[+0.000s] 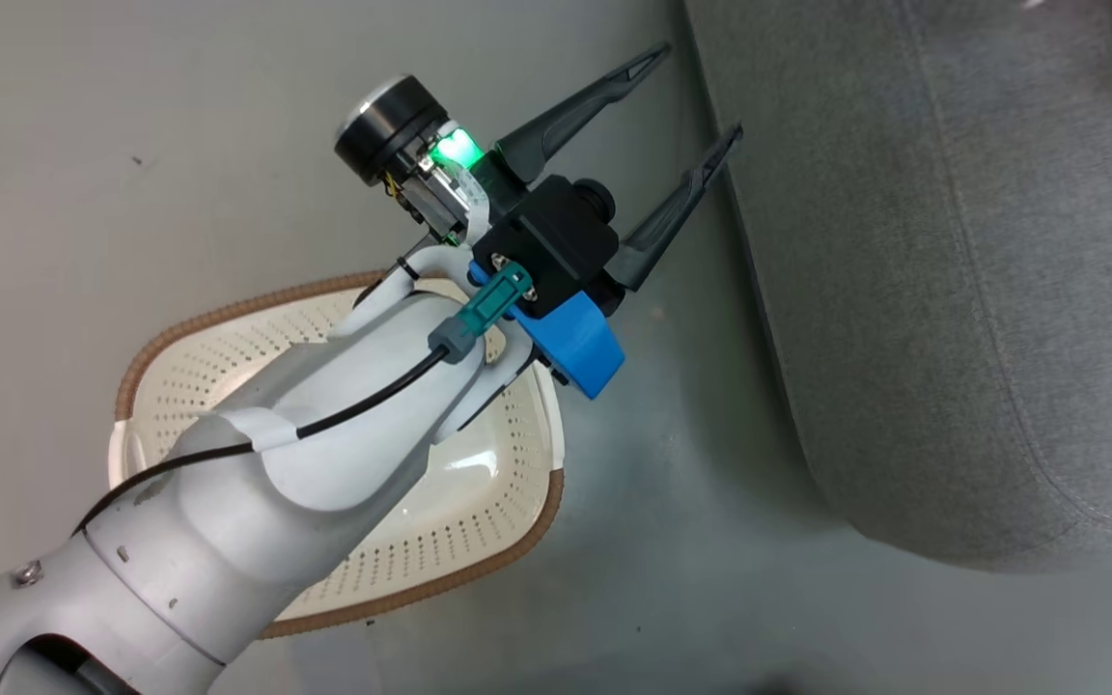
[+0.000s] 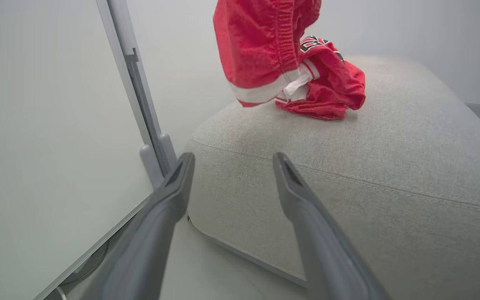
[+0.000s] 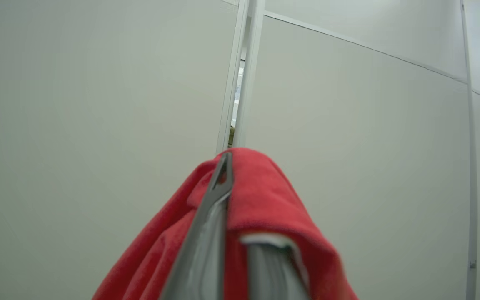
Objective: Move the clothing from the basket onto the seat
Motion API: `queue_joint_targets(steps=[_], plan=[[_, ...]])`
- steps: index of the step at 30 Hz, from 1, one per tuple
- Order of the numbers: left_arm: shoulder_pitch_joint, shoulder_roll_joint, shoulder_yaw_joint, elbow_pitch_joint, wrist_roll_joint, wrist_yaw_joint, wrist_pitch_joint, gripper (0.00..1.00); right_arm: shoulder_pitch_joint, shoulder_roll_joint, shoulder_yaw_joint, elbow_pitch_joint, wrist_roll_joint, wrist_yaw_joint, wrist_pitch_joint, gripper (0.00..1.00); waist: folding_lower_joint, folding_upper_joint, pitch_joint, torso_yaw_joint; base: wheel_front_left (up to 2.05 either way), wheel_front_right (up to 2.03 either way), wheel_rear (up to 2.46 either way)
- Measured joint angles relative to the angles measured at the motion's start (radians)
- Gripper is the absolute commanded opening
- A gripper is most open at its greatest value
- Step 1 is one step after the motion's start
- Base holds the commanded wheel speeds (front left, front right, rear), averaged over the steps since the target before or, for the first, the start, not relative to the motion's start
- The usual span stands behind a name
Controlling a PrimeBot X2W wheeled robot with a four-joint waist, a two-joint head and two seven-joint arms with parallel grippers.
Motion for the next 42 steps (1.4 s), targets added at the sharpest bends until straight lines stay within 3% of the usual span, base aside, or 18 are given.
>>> queue_joint_targets(steps=[5, 10, 13, 17, 23, 28, 32, 33, 34, 35, 42], plan=[[-0.033, 0.014, -0.003, -0.014, 0.022, 0.009, 0.008, 1.0, -0.126, -0.14, -0.129, -0.014, 0.0, 0.0, 0.0, 0.0, 0.0, 0.0, 0.099, 0.013, 0.0, 0.0, 0.0], [-0.052, 0.019, -0.006, -0.028, 0.031, 0.012, 0.011, 1.0, -0.163, -0.283, -0.219, 0.067, 0.007, 0.0, 0.0, 0.0, 0.0, 0.0, 0.18, 0.017, 0.0, 0.0, 0.0], [-0.057, 0.02, -0.012, -0.035, 0.038, 0.013, 0.012, 1.0, -0.157, -0.33, -0.279, 0.13, 0.014, 0.0, 0.0, 0.0, 0.0001, 0.0, 0.217, 0.016, 0.0, 0.0, 0.0], [-0.074, 0.025, -0.017, -0.044, 0.045, 0.012, 0.016, 1.0, -0.106, -0.338, -0.308, 0.241, 0.016, 0.0, 0.0, 0.0, 0.0, 0.0, 0.257, 0.012, 0.0, 0.0, 0.0], [-0.093, 0.024, -0.026, -0.051, 0.05, 0.011, 0.02, 1.0, -0.052, -0.3, -0.32, 0.428, -0.011, 0.0, 0.0, 0.0, 0.0, 0.0, 0.301, 0.023, 0.0, 0.0, 0.0], [-0.095, 0.027, -0.025, -0.053, 0.05, 0.016, 0.019, 1.0, -0.031, -0.272, -0.337, 0.513, -0.045, 0.0, 0.0, 0.0, 0.0, 0.0, 0.314, 0.044, 0.0, 0.0, 0.0], [-0.095, 0.029, -0.024, -0.05, 0.049, 0.018, 0.015, 1.0, -0.028, -0.262, -0.347, 0.512, -0.054, 0.0, 0.0, 0.0, 0.0, 0.0, 0.309, 0.047, 0.0, 0.0, 0.0], [-0.095, 0.03, -0.024, -0.048, 0.047, 0.019, 0.013, 1.0, -0.028, -0.255, -0.347, 0.505, -0.058, 0.0, 0.0, 0.05, 0.0, 0.0, 0.305, 0.046, 0.0, 0.0, 0.0], [-0.094, 0.031, -0.024, -0.045, 0.047, 0.019, 0.011, 1.0, -0.025, -0.25, -0.344, 0.494, -0.061, 0.0, 0.0, 0.42, 0.0, 0.0, 0.299, 0.045, 0.0, 0.0, 0.0], [-0.094, 0.03, -0.024, -0.043, 0.046, 0.019, 0.01, 1.0, -0.02, -0.246, -0.34, 0.486, -0.062, 0.0, 0.0, 1.0, 0.0, 0.0, 0.292, 0.043, 0.0, 0.0, 0.0], [-0.066, 0.02, -0.016, -0.029, 0.032, 0.023, 0.0, 1.0, 0.101, -0.207, -0.298, 0.422, -0.076, 0.0, 0.0, 1.0, -0.0001, 0.0, 0.214, 0.035, 0.0, 0.0, 0.0]])
